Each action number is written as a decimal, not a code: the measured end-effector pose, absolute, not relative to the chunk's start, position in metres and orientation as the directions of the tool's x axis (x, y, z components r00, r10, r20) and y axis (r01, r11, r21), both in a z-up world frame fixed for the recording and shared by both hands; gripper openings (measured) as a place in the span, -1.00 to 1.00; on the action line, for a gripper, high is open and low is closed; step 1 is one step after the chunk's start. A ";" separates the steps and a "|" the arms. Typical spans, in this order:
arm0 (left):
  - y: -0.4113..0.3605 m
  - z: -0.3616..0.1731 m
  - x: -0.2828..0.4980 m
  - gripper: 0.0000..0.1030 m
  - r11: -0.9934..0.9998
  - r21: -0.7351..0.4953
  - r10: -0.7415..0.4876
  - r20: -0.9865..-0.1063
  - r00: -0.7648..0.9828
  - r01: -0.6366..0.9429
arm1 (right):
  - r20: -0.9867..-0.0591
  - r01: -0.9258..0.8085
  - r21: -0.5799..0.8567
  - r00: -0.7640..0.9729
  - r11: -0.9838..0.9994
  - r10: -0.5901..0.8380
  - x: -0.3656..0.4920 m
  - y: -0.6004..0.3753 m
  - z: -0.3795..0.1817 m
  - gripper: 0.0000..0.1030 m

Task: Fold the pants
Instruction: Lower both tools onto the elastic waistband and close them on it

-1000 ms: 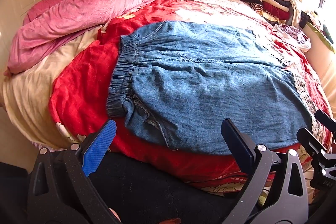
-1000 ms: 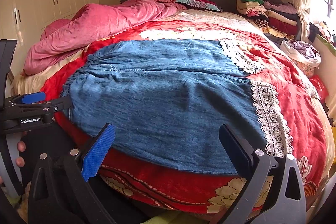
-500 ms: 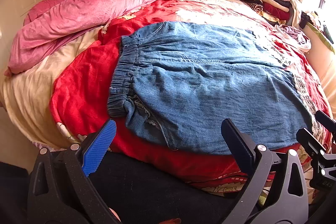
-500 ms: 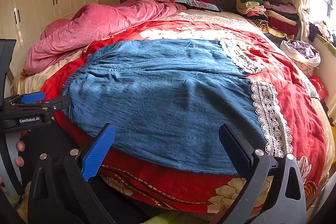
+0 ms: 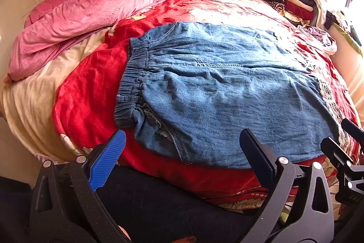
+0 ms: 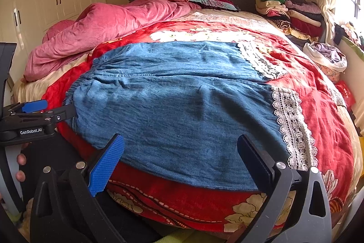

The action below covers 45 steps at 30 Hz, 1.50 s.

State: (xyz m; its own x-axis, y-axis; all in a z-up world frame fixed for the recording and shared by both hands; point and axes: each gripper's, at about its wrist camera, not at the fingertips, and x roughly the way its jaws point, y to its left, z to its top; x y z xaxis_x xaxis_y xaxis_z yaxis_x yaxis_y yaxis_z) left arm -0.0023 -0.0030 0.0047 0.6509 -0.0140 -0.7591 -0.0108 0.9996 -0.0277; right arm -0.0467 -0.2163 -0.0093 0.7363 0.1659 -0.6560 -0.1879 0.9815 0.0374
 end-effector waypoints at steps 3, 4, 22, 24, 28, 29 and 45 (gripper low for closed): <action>-0.002 0.001 0.003 0.82 0.999 -0.033 -0.014 -0.765 0.644 -0.017 | -0.658 -0.190 0.037 0.734 0.981 0.167 -0.038 -0.217 -0.009 0.92; 0.000 0.000 0.006 0.82 0.999 -0.034 -0.013 -0.768 0.641 -0.021 | -0.658 -0.192 0.040 0.734 0.981 0.170 -0.034 -0.216 -0.009 0.92; 0.082 -0.004 0.114 0.82 0.987 -0.071 0.026 -0.810 0.586 -0.143 | -0.691 -0.346 -0.010 0.680 0.938 0.244 0.104 -0.190 0.003 0.92; 0.094 -0.007 0.134 0.82 0.984 -0.086 0.019 -0.823 0.567 -0.158 | -0.697 -0.363 0.001 0.668 0.932 0.261 0.126 -0.185 0.006 0.92; 0.114 -0.011 0.173 0.82 0.985 -0.059 0.042 -0.833 0.551 -0.165 | -0.708 -0.398 0.018 0.642 0.917 0.293 0.169 -0.172 0.011 0.92; 0.117 -0.013 0.181 0.82 0.986 -0.056 0.041 -0.838 0.545 -0.160 | -0.714 -0.406 0.021 0.634 0.914 0.298 0.179 -0.168 0.011 0.92; 0.117 -0.036 0.239 -0.36 0.993 -0.116 -0.086 -0.837 0.540 -0.022 | -0.802 -0.587 -0.106 0.527 0.802 0.280 0.307 -0.107 -0.022 0.92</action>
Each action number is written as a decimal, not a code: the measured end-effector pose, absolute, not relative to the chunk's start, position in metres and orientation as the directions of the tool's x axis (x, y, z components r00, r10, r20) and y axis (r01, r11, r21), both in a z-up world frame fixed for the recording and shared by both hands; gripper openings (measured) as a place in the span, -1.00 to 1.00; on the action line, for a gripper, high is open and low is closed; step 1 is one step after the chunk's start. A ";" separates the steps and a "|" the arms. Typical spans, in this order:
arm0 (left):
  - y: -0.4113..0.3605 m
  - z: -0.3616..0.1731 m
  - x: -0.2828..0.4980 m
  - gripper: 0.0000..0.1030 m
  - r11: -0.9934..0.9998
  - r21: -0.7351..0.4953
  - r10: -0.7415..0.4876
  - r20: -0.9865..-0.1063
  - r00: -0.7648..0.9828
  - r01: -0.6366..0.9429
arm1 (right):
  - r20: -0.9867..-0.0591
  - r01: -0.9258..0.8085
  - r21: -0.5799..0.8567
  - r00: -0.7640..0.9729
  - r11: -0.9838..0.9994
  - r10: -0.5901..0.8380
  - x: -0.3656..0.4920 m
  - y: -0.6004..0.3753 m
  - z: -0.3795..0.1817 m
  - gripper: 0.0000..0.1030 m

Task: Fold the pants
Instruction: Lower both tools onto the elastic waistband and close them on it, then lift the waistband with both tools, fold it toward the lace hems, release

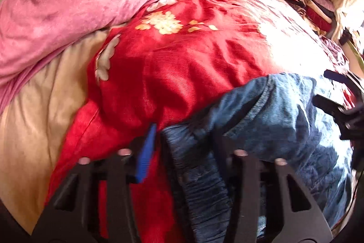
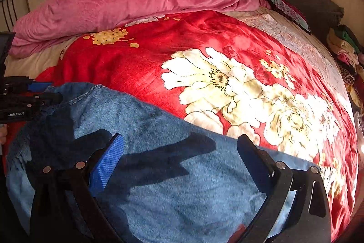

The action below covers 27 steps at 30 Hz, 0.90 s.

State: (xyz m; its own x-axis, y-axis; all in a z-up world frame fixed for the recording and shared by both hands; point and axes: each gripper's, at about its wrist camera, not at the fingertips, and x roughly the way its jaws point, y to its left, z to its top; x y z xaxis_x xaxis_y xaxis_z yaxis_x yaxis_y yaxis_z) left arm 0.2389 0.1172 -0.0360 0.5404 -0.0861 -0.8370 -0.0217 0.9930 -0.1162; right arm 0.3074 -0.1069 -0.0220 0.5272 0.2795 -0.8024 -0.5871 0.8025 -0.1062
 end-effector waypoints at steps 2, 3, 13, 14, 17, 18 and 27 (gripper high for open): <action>0.114 -0.029 0.234 -0.39 0.996 -0.093 -0.075 -0.821 0.566 -0.002 | -0.820 -0.615 -0.094 0.495 0.783 0.290 0.317 -0.102 -0.027 0.92; 0.114 -0.026 0.231 -0.40 0.996 -0.089 -0.076 -0.811 0.581 0.006 | -0.826 -0.630 -0.099 0.484 0.770 0.290 0.319 -0.098 -0.030 0.91; 0.112 0.008 0.203 -0.45 0.989 -0.127 -0.142 -0.731 0.668 0.071 | -0.809 -0.758 -0.203 0.487 0.620 0.330 0.312 -0.058 -0.041 0.50; 0.111 0.008 0.202 -0.45 0.989 -0.129 -0.145 -0.729 0.669 0.073 | -0.810 -0.772 -0.176 0.466 0.610 0.356 0.310 -0.058 -0.041 0.16; 0.107 0.007 0.198 -0.45 0.992 -0.103 -0.125 -0.724 0.678 0.073 | -0.792 -0.777 -0.137 0.458 0.614 0.404 0.300 -0.061 -0.036 -0.51; 0.107 0.007 0.198 -0.45 0.993 -0.097 -0.119 -0.724 0.680 0.070 | -0.785 -0.771 -0.133 0.466 0.623 0.409 0.296 -0.064 -0.034 -0.74; 0.101 0.020 0.169 -0.46 0.990 -0.090 -0.138 -0.680 0.720 0.105 | -0.666 -0.712 -0.013 0.530 0.702 0.525 0.225 -0.119 0.017 -0.86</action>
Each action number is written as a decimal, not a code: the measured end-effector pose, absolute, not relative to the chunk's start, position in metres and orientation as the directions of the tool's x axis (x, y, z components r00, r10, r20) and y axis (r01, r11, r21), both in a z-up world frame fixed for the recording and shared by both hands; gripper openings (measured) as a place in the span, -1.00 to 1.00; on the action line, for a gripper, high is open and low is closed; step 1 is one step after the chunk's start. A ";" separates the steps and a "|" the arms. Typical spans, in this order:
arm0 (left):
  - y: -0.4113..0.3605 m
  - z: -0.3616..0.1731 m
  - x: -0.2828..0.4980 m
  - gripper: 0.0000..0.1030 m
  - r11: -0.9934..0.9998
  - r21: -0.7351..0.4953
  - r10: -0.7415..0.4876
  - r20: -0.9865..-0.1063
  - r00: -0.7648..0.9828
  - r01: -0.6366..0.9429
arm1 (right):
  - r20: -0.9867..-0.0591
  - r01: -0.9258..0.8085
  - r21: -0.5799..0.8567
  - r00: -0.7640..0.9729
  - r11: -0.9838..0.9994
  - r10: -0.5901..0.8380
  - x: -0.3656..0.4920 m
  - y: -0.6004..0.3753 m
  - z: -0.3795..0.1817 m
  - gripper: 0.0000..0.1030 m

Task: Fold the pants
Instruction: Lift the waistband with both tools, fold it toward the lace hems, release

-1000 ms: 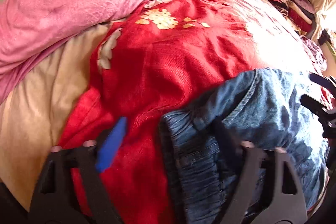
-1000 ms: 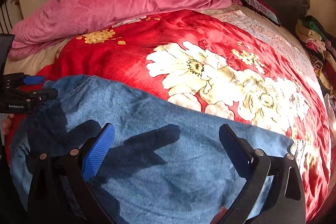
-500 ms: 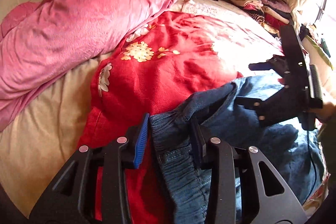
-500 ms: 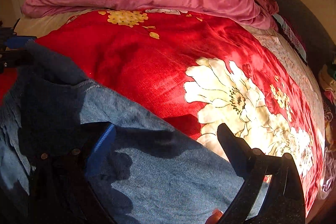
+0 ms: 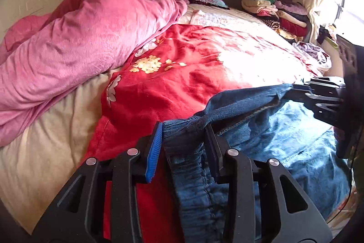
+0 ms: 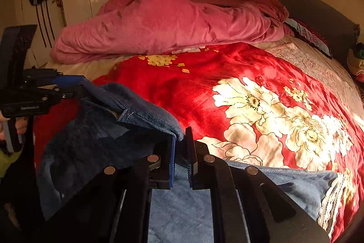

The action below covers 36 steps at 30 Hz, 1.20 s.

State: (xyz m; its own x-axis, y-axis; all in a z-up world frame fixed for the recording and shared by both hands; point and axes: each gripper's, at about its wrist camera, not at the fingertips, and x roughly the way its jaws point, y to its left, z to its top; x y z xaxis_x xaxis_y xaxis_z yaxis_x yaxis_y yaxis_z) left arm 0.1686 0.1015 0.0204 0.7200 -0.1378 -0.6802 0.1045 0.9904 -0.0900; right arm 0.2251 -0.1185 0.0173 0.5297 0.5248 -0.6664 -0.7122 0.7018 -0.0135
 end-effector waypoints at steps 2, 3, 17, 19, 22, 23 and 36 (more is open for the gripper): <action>0.099 0.023 0.157 -0.46 0.988 -0.095 -0.156 -0.668 0.727 0.125 | -0.648 -0.711 -0.004 0.537 0.703 0.539 0.203 -0.127 0.026 -0.86; 0.097 0.024 0.151 -0.46 0.987 -0.093 -0.161 -0.662 0.732 0.133 | -0.641 -0.712 -0.001 0.539 0.702 0.546 0.191 -0.131 0.029 -0.86; 0.087 0.009 0.057 -0.46 0.968 -0.144 -0.249 -0.659 0.710 0.206 | -0.669 -0.727 0.046 0.486 0.685 0.562 0.051 -0.145 0.013 -0.86; 0.086 0.006 0.047 -0.46 0.968 -0.136 -0.247 -0.666 0.704 0.211 | -0.684 -0.732 0.056 0.467 0.679 0.560 0.037 -0.144 0.006 -0.85; 0.087 0.001 0.038 -0.46 0.969 -0.151 -0.247 -0.683 0.687 0.198 | -0.703 -0.741 0.087 0.428 0.666 0.568 0.023 -0.143 -0.003 -0.85; 0.088 0.001 0.037 -0.46 0.969 -0.153 -0.246 -0.687 0.683 0.196 | -0.709 -0.746 0.099 0.412 0.659 0.573 0.020 -0.141 -0.006 -0.85; 0.106 -0.025 0.013 -0.32 0.976 -0.172 -0.219 -0.763 0.608 0.136 | -0.792 -0.758 0.126 0.312 0.640 0.525 0.007 -0.119 -0.055 -0.79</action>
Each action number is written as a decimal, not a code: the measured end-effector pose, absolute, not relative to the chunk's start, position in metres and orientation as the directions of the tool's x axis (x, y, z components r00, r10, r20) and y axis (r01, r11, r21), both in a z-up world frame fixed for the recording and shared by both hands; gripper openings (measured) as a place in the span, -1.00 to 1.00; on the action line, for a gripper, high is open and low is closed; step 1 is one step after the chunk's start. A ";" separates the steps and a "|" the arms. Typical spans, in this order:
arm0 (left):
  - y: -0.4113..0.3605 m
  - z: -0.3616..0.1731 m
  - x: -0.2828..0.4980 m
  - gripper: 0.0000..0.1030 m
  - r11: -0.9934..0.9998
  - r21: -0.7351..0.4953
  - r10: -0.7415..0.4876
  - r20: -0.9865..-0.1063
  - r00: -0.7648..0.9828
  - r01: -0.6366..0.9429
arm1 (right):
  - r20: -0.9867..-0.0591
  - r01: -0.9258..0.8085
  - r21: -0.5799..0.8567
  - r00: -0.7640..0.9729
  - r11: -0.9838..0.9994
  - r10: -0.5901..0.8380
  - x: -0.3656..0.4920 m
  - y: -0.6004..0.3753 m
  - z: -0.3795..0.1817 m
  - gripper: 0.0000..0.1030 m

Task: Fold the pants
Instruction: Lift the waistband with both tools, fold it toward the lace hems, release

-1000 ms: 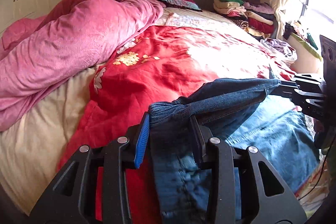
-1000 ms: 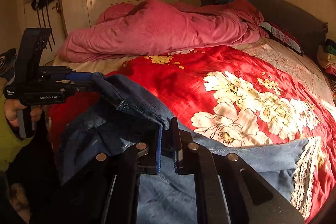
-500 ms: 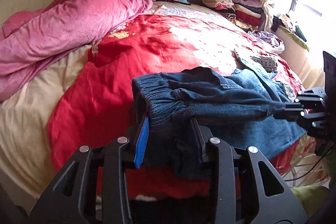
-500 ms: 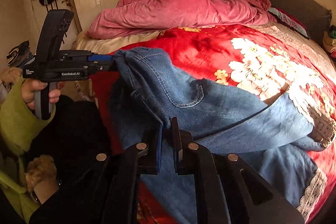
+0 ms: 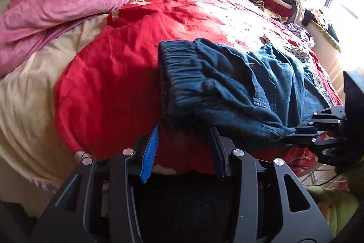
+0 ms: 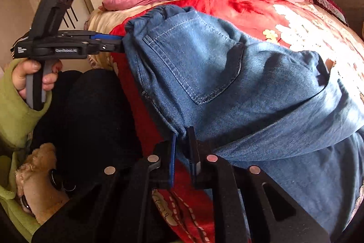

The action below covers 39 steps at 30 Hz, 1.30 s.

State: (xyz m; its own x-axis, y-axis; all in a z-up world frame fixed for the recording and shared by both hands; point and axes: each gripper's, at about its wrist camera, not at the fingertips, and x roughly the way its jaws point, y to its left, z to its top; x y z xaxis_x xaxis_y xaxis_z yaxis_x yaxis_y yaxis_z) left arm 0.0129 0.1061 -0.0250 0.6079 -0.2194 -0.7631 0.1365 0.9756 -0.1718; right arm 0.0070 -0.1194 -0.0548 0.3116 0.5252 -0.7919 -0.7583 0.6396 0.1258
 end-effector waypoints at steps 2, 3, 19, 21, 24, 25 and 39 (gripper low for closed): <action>0.112 -0.014 0.005 -0.32 0.980 -0.164 -0.201 -0.749 0.632 0.117 | -0.793 -0.762 0.125 0.308 0.636 0.526 0.007 -0.119 -0.056 -0.79; 0.114 -0.007 0.002 -0.32 0.980 -0.167 -0.200 -0.739 0.643 0.113 | -0.790 -0.763 0.130 0.307 0.634 0.531 0.007 -0.119 -0.056 -0.78; 0.047 -0.035 0.039 -0.32 0.974 -0.091 -0.196 -0.791 0.579 0.206 | -0.727 -0.758 0.192 0.317 0.624 0.609 -0.002 -0.147 -0.034 -0.57; 0.047 -0.036 0.036 -0.32 0.974 -0.084 -0.195 -0.786 0.586 0.211 | -0.699 -0.745 0.189 0.355 0.639 0.621 0.002 -0.148 -0.025 -0.52; 0.047 -0.037 0.034 -0.32 0.974 -0.088 -0.198 -0.786 0.586 0.211 | -0.691 -0.717 0.197 0.382 0.668 0.614 0.014 -0.140 -0.025 -0.48; 0.047 -0.037 0.035 -0.32 0.973 -0.087 -0.198 -0.785 0.587 0.211 | -0.694 -0.713 0.197 0.383 0.673 0.610 0.018 -0.136 -0.028 -0.48; 0.054 -0.022 0.028 -0.32 0.969 -0.148 -0.242 -0.734 0.635 0.199 | -0.751 -0.668 0.175 0.384 0.723 0.537 0.029 -0.133 -0.042 -0.05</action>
State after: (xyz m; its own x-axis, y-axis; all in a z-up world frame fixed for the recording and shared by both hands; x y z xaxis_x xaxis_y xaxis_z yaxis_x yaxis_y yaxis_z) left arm 0.0282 0.0535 -0.0224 0.6348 -0.2424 -0.7337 0.1988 0.9688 -0.1480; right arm 0.0291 -0.1326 -0.0417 0.3842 0.5372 -0.7508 -0.6681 0.7231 0.1755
